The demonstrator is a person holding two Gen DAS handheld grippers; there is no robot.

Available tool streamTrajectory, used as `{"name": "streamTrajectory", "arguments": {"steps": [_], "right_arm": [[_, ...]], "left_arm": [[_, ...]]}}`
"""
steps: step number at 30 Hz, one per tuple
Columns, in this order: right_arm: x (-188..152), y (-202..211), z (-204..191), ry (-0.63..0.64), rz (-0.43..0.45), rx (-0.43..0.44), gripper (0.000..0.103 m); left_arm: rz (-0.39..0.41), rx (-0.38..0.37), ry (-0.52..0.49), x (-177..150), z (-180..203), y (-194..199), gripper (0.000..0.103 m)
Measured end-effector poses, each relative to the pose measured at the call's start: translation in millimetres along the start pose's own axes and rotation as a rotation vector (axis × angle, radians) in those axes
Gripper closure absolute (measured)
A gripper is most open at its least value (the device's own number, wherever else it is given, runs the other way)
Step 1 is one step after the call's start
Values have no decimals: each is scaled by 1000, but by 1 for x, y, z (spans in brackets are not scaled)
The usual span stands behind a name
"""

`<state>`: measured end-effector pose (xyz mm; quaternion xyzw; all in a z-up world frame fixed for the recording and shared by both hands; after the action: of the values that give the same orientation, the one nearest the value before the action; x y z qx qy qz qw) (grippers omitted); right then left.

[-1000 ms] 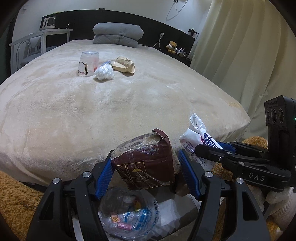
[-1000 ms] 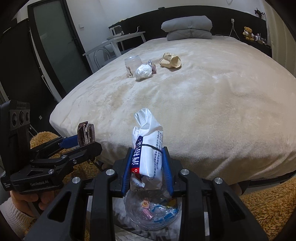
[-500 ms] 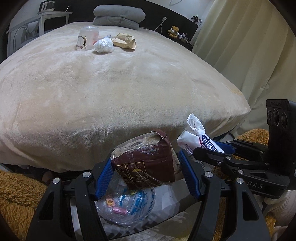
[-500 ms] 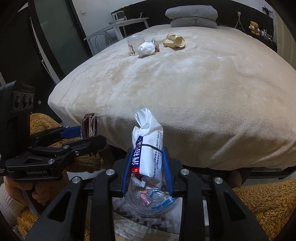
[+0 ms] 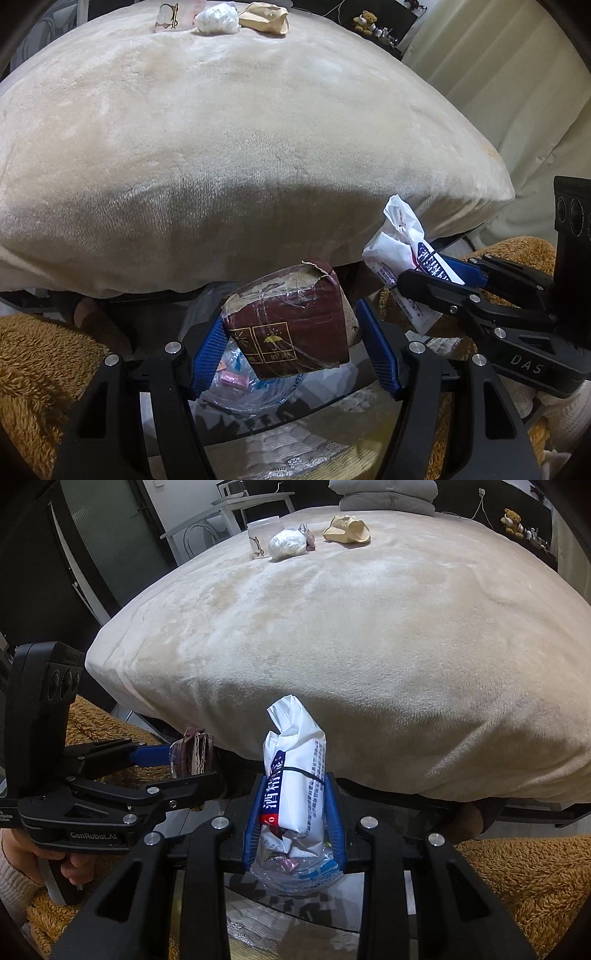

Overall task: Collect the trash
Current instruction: 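Carry the snack pack and wet-wipe pack down to the trash bag, then open both tools to drop the packs into the trash bag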

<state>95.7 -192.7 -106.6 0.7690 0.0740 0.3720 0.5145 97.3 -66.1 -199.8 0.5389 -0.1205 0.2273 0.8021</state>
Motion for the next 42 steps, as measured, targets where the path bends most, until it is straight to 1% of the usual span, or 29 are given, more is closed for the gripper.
{"name": "streamTrajectory", "arguments": {"steps": [7, 13, 15, 18, 25, 29, 32, 35, 36, 37, 39, 40, 42], "right_arm": [[-6, -15, -1, 20, -47, -3, 71], [-11, -25, -3, 19, -91, 15, 70], [-13, -30, -2, 8, -115, 32, 70], [-17, -41, 0, -7, -172, 52, 70], [-25, -61, 1, -9, -263, 46, 70], [-28, -67, 2, -30, -287, 58, 70], [-27, -72, 5, -48, -308, 58, 68], [-27, -76, 9, -73, -327, 61, 68], [-25, -77, 11, -79, -330, 65, 68], [-25, -77, 12, -87, -329, 68, 66], [-24, -77, 16, -111, -330, 69, 60], [-24, -78, 17, -123, -333, 71, 58], [-23, -78, 20, -146, -340, 79, 57]], "left_arm": [[-52, 12, 17, -6, -8, -11, 36], [-103, 10, 50, -11, -17, -26, 36], [-137, 16, 68, -14, -21, -33, 36], [-162, 15, 70, -17, -20, -39, 36], [-216, 37, 76, -23, -27, -48, 36], [-229, 36, 94, -26, -32, -48, 36], [-241, 34, 107, -28, -34, -50, 36], [-264, 5, 141, -32, -34, -54, 35], [-273, 9, 142, -33, -35, -56, 35], [-277, 18, 140, -33, -37, -56, 35], [-280, 22, 139, -33, -36, -56, 29], [-274, 24, 141, -32, -36, -55, 24], [-267, 31, 146, -31, -37, -54, 22]]}}
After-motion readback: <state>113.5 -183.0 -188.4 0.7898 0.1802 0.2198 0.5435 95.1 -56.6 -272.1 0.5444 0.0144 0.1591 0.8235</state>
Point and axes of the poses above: each gripper's, at about its wrist camera, not at the fingertips, and y roughly against the way its jaws point, z to its right, x to its top, the point moved 8 cm from there along -y, roughly the way its jaws point, and after that the axes turned 3 degrees about -x, right-handed, at the moved point
